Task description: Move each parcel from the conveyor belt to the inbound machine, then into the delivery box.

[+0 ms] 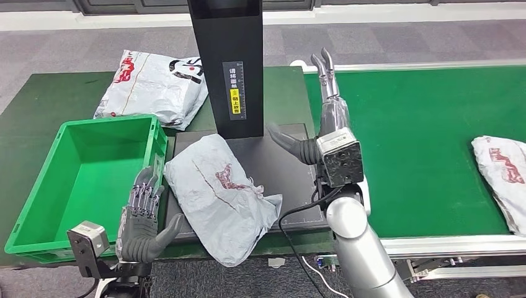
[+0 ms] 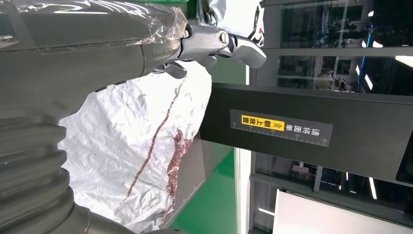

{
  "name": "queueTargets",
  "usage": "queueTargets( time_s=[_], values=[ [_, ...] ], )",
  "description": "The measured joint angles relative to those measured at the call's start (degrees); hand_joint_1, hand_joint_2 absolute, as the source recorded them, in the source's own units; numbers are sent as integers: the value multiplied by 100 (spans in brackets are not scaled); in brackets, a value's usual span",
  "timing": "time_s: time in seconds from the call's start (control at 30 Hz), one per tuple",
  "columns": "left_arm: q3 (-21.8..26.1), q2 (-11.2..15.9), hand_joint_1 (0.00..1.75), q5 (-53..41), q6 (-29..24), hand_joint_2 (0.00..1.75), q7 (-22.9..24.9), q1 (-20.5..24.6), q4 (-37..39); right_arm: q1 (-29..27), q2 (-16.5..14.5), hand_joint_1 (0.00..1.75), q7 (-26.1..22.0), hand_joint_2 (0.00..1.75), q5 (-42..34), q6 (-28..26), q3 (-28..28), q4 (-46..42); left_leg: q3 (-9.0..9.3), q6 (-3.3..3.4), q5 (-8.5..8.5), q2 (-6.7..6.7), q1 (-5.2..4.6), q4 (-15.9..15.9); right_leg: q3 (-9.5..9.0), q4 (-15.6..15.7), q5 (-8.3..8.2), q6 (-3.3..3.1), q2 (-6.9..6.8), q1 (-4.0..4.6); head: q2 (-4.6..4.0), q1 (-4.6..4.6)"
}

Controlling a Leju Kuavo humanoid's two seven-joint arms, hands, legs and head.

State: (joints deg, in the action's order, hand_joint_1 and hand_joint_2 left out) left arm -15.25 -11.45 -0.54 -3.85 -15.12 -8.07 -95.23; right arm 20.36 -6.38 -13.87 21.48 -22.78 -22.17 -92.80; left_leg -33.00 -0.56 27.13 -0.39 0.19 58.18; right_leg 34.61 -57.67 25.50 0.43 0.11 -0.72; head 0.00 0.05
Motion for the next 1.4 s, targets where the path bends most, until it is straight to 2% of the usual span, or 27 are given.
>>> queueTargets(
  time_s=[0.07,0.13,0.23,0.4,0.5,0.63,0.73,0.83,1.07,1.13,1.27,1.4],
  values=[
    [7,-25,0,-21,5,175,7,-1,-7,-100,1,0,-213,175,221,-298,29,-172,2,0,-1,-4,0,0,-3,0,0,0,-3,0,0,0],
    [22,-65,0,-72,31,175,27,-3,-10,-291,-4,0,-461,175,640,-835,70,-484,3,1,0,-8,0,1,-6,0,1,1,-7,0,0,1],
    [37,-124,0,-171,91,175,62,-3,-15,-763,-62,0,-757,175,1286,-1526,173,-1164,2,2,6,-9,0,0,-6,0,6,1,-7,0,0,1],
    [45,-191,0,-927,-101,175,127,29,6,-1631,-516,0,-1562,175,1444,-1717,734,-2131,4,-1,18,-5,0,0,-4,1,16,-4,-6,0,0,1],
    [45,-221,0,-1752,-442,175,151,128,73,-2066,-745,0,-1613,175,1237,-1731,1041,-2483,4,-1,18,-3,0,-1,-4,1,18,-6,-5,0,0,1],
    [5,-229,0,-3107,-765,175,310,438,236,-2367,-866,0,-1201,175,908,-1721,1279,-2651,8,0,17,2,0,0,-7,1,16,-6,-3,0,0,1],
    [-142,-224,0,-4719,-782,175,739,922,460,-2457,-870,0,-935,175,596,-1627,1396,-2618,7,3,7,0,-1,0,-8,2,9,-4,-7,-1,0,2],
    [-369,-219,0,-5989,-646,175,1143,1669,921,-2456,-870,0,-921,175,358,-1502,1457,-2458,5,4,-3,-1,-2,1,-9,2,-3,-1,-9,-2,0,1],
    [-986,-246,0,-7281,-177,175,1529,3333,2798,-2203,-873,0,-937,175,103,-1182,1487,-2002,6,0,-16,1,-3,1,-6,1,-20,-4,-1,-3,0,1],
    [-1178,-295,0,-7391,-66,175,1427,3707,3549,-2072,-889,0,-921,175,87,-1079,1487,-1862,5,1,-18,2,-3,1,-6,1,-22,-3,2,-3,0,1],
    [-1361,-447,0,-7095,130,175,825,4267,4952,-1867,-958,0,-893,175,129,-955,1491,-1645,6,0,-19,5,-3,1,-4,0,-25,-4,9,-3,0,2],
    [-1445,-567,0,-6742,655,175,378,4648,5977,-1775,-970,0,-922,175,140,-957,1506,-1530,3,0,-19,6,-3,0,-2,0,-24,-4,11,-3,0,2]
  ],
)
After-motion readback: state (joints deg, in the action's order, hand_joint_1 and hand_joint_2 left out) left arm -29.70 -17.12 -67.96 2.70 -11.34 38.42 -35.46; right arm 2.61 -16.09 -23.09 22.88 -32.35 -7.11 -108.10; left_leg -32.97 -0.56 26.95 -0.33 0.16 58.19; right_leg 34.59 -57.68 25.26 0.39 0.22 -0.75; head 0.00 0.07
